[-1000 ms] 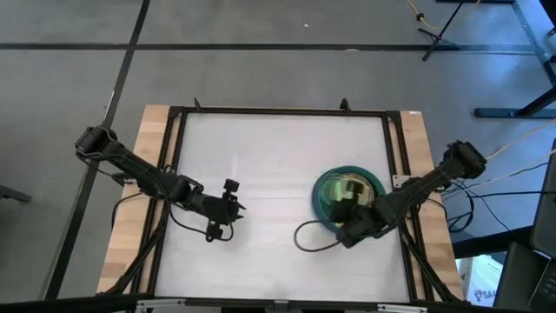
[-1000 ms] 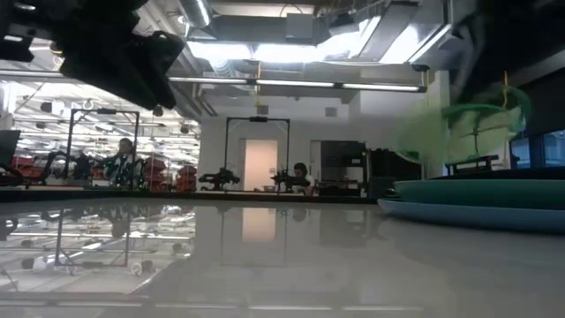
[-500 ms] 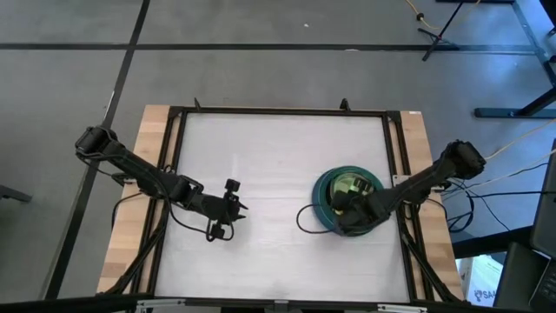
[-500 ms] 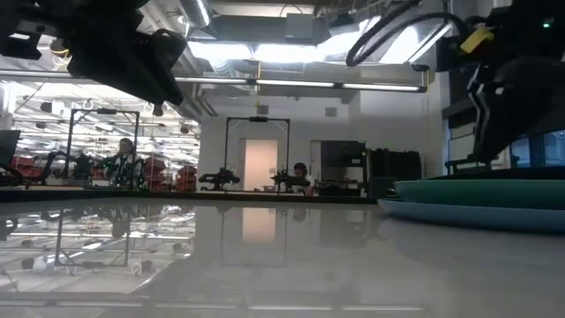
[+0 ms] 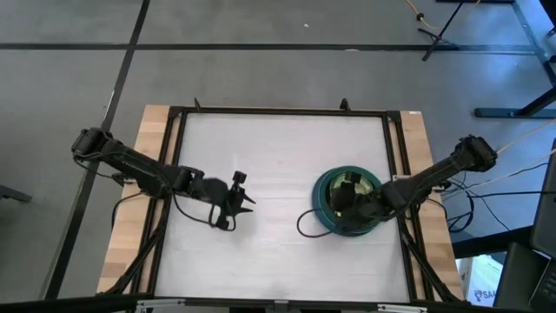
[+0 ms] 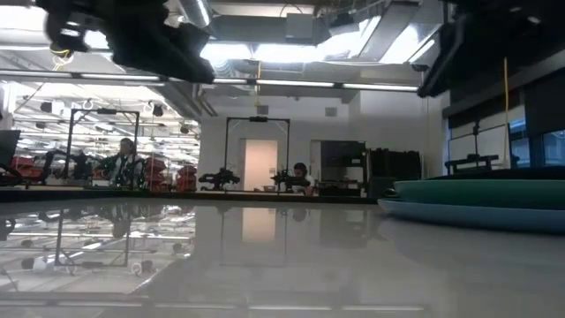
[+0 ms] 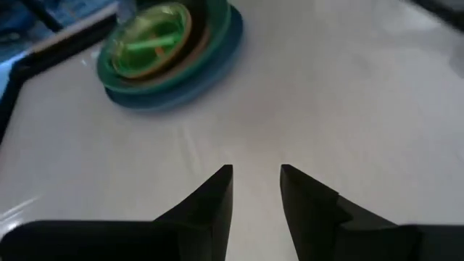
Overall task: Stack plastic plates
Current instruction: Return to Home Position
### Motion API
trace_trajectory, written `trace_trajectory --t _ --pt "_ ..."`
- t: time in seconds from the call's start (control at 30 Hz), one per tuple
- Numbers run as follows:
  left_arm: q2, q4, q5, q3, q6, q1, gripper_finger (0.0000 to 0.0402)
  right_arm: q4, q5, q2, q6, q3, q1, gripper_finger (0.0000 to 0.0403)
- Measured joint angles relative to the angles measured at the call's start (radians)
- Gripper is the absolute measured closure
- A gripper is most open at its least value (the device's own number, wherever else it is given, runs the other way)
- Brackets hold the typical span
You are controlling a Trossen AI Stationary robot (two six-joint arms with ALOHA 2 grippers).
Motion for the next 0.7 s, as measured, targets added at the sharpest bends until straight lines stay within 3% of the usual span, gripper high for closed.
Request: trace_trajectory --t 0.2,0.43,0.7 --pt "-0.094 0.132 0.058 -0.100 0.011 0.147 0.0292 0.208 -0.084 -0.127 -0.170 -0.130 -0.128 0.0234" --pt "-0.271 0.295 0.059 -0.262 -0.015 0.260 0.0292 0.517 -0.265 -0.295 -0.324 -0.323 -0.308 0.0290" --pt "-0.485 0.317 0.015 -0.398 -0.105 0.328 0.0294 0.757 -0.326 -0.469 -0.347 -0.482 -0.372 0.0359"
